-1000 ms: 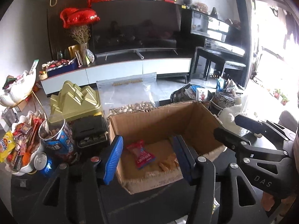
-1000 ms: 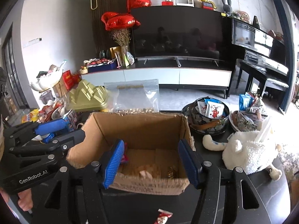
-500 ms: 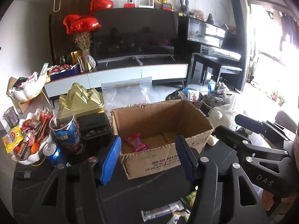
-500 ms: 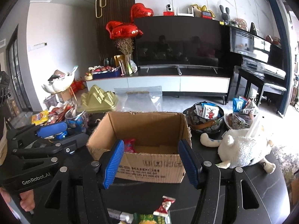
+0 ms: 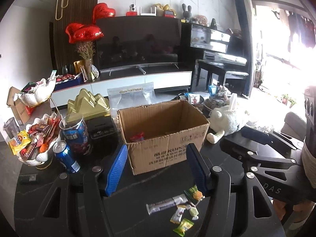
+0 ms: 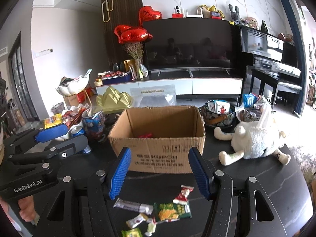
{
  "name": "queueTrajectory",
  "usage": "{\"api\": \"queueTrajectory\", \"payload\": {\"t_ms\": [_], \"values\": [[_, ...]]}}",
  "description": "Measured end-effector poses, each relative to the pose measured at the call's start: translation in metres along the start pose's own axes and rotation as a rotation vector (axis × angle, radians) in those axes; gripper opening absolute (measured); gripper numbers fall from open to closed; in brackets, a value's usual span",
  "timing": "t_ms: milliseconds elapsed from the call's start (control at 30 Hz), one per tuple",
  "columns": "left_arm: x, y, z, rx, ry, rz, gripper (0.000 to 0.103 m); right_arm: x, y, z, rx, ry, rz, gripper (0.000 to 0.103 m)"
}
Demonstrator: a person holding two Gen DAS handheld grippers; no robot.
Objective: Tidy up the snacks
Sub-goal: 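Withdraw both grippers from the box back over the table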
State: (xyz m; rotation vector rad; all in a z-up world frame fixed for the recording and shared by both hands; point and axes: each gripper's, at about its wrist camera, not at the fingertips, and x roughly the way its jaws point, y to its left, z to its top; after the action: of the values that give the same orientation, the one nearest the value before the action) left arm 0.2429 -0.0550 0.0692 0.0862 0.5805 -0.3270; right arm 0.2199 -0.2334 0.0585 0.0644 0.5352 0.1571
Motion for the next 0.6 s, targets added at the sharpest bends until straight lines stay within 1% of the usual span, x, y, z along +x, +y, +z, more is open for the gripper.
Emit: {"api": "queueTrajectory", "payload": {"t_ms": [233,433,600], "values": [[-0.018,-0.01,-0.022,0.008,-0.008,-0.012,0.061,-0.016,0.004,-0.024,-0.014,0.015,0.01,0.061],[-0.027,-0.019,-0.043,0.034,-0.014,-0.002,0.061,-0.022,0.004,-0.049,-0.026,0.045,0.016,0.061],[-0.024,-0.023,-0.065,0.036,0.017,-0.026,0.061,-0.022,0.004,-0.069,-0.021,0.078,0.034,0.061]]}}
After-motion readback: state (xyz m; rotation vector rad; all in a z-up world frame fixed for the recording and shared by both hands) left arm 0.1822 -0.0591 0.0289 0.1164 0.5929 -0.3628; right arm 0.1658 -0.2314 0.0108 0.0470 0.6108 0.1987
